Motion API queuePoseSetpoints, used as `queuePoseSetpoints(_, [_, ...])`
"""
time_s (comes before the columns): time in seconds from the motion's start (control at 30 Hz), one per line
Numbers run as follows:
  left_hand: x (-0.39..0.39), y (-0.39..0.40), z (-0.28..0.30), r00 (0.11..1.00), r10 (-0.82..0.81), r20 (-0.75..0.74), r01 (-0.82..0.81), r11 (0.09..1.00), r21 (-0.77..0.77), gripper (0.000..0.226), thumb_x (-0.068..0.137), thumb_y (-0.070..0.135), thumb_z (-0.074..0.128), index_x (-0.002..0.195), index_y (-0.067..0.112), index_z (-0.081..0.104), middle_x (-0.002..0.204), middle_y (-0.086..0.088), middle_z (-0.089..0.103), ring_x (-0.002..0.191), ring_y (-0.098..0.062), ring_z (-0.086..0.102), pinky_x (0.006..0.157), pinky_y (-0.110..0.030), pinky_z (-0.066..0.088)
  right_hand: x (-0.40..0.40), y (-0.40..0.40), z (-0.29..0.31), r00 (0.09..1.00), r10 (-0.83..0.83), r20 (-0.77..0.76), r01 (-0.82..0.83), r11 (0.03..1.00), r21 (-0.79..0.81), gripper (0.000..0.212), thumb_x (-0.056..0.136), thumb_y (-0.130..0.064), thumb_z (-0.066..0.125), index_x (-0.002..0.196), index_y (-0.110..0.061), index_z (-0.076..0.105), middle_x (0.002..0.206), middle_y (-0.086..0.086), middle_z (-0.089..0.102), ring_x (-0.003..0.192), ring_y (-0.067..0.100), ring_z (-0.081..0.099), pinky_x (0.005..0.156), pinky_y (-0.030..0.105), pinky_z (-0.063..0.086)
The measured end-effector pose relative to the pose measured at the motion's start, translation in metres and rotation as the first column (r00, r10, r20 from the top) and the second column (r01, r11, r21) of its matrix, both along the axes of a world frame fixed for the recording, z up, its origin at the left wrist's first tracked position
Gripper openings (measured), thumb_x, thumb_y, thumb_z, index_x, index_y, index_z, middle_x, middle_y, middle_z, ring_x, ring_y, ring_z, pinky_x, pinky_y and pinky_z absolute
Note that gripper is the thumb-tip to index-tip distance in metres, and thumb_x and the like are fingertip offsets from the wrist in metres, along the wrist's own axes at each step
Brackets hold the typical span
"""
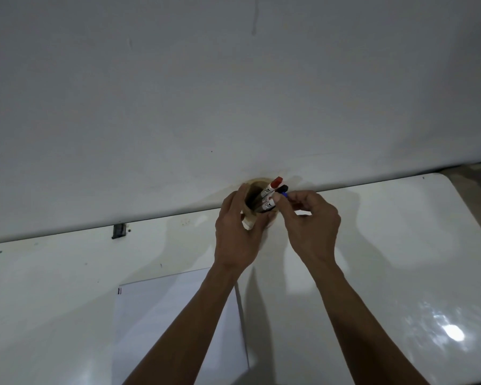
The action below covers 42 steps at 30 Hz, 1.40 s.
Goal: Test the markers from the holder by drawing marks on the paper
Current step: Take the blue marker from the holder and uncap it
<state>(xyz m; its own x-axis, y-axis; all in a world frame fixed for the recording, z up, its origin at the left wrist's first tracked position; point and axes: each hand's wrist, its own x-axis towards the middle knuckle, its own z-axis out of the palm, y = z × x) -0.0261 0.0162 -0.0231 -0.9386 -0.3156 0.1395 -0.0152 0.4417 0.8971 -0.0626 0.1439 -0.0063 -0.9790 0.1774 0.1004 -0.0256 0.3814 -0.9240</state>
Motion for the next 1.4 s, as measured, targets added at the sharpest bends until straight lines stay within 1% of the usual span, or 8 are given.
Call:
queuePoseSetpoints(0.2, [0.0, -0.001, -0.007, 0.999, 0.011, 0.046, -0.011, 1.0, 0.005, 0.062, 0.086, 0.02, 0.075, 0.142, 0.03, 0.049, 0.123, 0.044, 0.045, 0.118, 0.022, 0.045, 0.099, -0.031, 0.055, -0.001, 0.001, 0.005, 0.999, -0.027, 0.017, 0.028, 0.998, -0.056, 0.011, 0.088, -0.02, 0.077, 0.092, -0.01, 0.075, 0.085, 0.002, 0.076, 0.077, 0.004, 0.068, 0.061, 0.012, 0.051])
queuePoseSetpoints(0.3, [0.001, 0.0, 0.0, 0.999, -0.005, 0.05, 0.005, 1.0, 0.0, 0.057, 0.087, 0.023, 0.075, 0.135, 0.04, 0.049, 0.122, 0.048, 0.047, 0.117, 0.019, 0.047, 0.096, -0.034, 0.057, 0.001, 0.01, 0.029, 0.994, -0.102, -0.03, 0.096, 0.984, -0.151, 0.015, 0.093, -0.023, 0.072, 0.095, -0.008, 0.071, 0.087, 0.001, 0.075, 0.08, 0.007, 0.07, 0.062, 0.022, 0.051])
queuePoseSetpoints(0.47, [0.006, -0.008, 0.005, 0.99, -0.004, 0.138, 0.004, 1.0, -0.003, 0.063, 0.09, 0.038, 0.071, 0.146, 0.033, 0.042, 0.128, 0.043, 0.044, 0.122, 0.007, 0.049, 0.094, -0.039, 0.056, 0.011, 0.024, 0.082, 0.974, -0.108, -0.2, 0.02, 0.917, -0.399, 0.009, 0.104, -0.019, 0.055, 0.096, -0.023, 0.053, 0.094, 0.007, 0.072, 0.096, 0.024, 0.074, 0.083, 0.048, 0.059])
queuePoseSetpoints(0.63, [0.035, -0.026, 0.031, 0.963, 0.144, 0.229, -0.175, 0.977, 0.123, 0.044, 0.093, 0.036, 0.065, 0.135, 0.025, 0.057, 0.134, 0.009, 0.06, 0.117, -0.005, 0.06, 0.078, -0.003, 0.047, 0.034, 0.016, 0.085, 0.987, 0.03, -0.158, -0.084, 0.934, -0.347, 0.01, 0.104, -0.022, 0.056, 0.1, -0.031, 0.057, 0.086, -0.008, 0.066, 0.068, 0.019, 0.07, 0.069, 0.034, 0.057])
queuePoseSetpoints(0.77, [0.075, -0.049, 0.057, 0.967, 0.119, 0.225, -0.151, 0.98, 0.132, 0.028, 0.094, 0.04, 0.063, 0.12, 0.032, 0.068, 0.111, 0.017, 0.071, 0.103, 0.011, 0.062, 0.089, -0.033, 0.059, 0.074, -0.006, 0.057, 0.97, 0.242, 0.028, -0.239, 0.967, -0.092, 0.021, 0.094, -0.021, 0.071, 0.109, -0.034, 0.066, 0.103, -0.006, 0.07, 0.078, 0.013, 0.068, 0.069, 0.026, 0.053])
queuePoseSetpoints(0.87, [0.107, -0.068, 0.072, 0.974, 0.045, 0.223, -0.073, 0.99, 0.121, 0.024, 0.093, 0.036, 0.065, 0.116, 0.031, 0.071, 0.104, 0.015, 0.074, 0.101, 0.001, 0.066, 0.082, -0.026, 0.058, 0.111, -0.033, 0.049, 0.91, 0.375, 0.174, -0.365, 0.927, -0.09, 0.038, 0.084, -0.016, 0.082, 0.118, -0.027, 0.065, 0.094, -0.005, 0.069, 0.076, 0.006, 0.066, 0.067, 0.009, 0.048])
queuePoseSetpoints(1.03, [0.164, -0.108, 0.075, 0.963, 0.026, 0.27, -0.034, 0.999, 0.025, 0.01, 0.091, 0.027, 0.069, 0.094, 0.025, 0.079, 0.091, 0.016, 0.076, 0.088, -0.001, 0.068, 0.069, -0.013, 0.054, 0.165, -0.075, 0.05, 0.829, 0.467, 0.307, -0.443, 0.884, -0.15, 0.044, 0.078, -0.019, 0.088, 0.11, -0.03, 0.061, 0.087, -0.011, 0.071, 0.078, 0.005, 0.07, 0.068, 0.011, 0.054])
queuePoseSetpoints(1.4, [0.257, -0.191, 0.068, 0.949, 0.175, 0.264, -0.265, 0.896, 0.357, 0.014, 0.096, 0.021, 0.063, 0.092, 0.01, 0.071, 0.072, -0.001, 0.075, 0.065, -0.011, 0.068, 0.07, -0.028, 0.057, 0.226, -0.12, 0.051, 0.758, 0.569, 0.32, -0.586, 0.809, -0.049, 0.023, 0.075, -0.006, 0.088, 0.085, -0.021, 0.074, 0.081, -0.017, 0.073, 0.058, 0.003, 0.063, 0.051, 0.013, 0.047])
